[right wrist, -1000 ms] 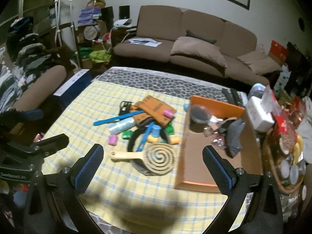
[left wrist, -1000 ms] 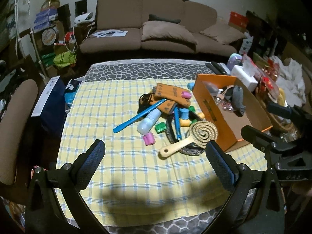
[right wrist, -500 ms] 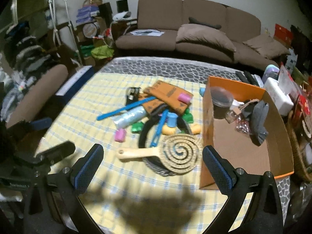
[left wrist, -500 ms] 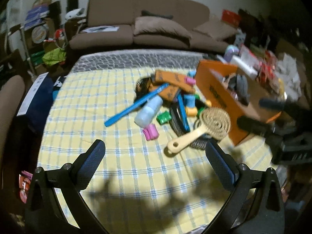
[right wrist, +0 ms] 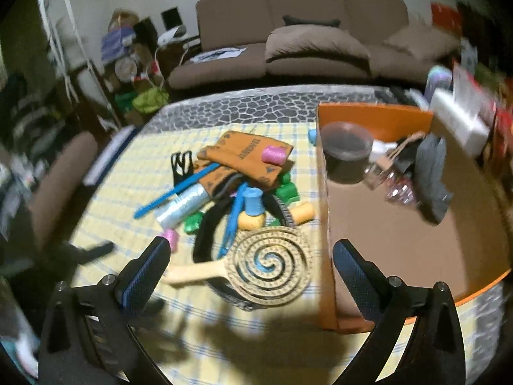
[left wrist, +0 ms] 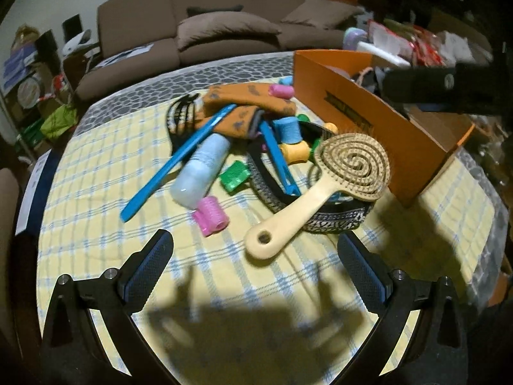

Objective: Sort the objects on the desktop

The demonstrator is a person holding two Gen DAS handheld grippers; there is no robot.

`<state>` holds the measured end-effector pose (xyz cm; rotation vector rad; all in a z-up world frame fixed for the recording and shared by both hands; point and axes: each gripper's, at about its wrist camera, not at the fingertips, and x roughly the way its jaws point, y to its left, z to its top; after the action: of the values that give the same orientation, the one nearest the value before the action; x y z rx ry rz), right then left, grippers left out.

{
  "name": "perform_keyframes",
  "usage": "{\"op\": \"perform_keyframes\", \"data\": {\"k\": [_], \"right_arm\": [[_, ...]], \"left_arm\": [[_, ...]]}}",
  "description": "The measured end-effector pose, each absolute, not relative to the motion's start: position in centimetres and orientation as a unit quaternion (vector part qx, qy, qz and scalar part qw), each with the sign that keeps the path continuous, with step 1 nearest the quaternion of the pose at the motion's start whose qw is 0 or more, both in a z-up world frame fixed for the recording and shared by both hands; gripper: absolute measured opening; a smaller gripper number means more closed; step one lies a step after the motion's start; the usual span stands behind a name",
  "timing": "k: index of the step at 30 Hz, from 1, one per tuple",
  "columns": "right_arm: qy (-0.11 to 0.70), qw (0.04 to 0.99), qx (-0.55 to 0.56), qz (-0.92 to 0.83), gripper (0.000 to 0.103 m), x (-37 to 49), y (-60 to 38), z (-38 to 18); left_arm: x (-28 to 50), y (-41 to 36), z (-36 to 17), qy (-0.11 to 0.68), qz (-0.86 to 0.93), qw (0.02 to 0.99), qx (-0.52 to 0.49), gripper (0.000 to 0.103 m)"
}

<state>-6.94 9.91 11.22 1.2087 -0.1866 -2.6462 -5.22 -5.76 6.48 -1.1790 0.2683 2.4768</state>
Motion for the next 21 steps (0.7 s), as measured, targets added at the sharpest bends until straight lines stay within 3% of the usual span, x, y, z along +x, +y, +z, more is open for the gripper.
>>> {"op": "perform_keyframes", "data": {"k": [4, 8, 16, 21], "right_arm": [[-0.105, 0.138, 0.422, -0.890, 0.102, -7.4, 10.2, 11.2], [-0.097, 0.145, 0.410, -0.895, 0.102, -6.8, 10.0, 12.0], [-0.144, 0.154, 0.411, -0.887, 0.102, -7.2, 11.8, 11.7], [-0.177, 0.156, 0.410, -0.881, 0.102, -7.3, 13.3, 11.4]], "left_arm": [[-6.4, -4.5, 5.7, 0.100, 0.876, 0.203, -0.425, 0.096], [-7.5, -3.9, 5.3, 0.098, 0.871, 0.210, -0.433, 0.077], [-8.2, -3.4, 4.3, 0.093, 0.861, 0.224, -0.447, 0.076], [-7.8, -2.6, 4.2, 0.109, 0.857, 0.236, -0.444, 0.051]]}}
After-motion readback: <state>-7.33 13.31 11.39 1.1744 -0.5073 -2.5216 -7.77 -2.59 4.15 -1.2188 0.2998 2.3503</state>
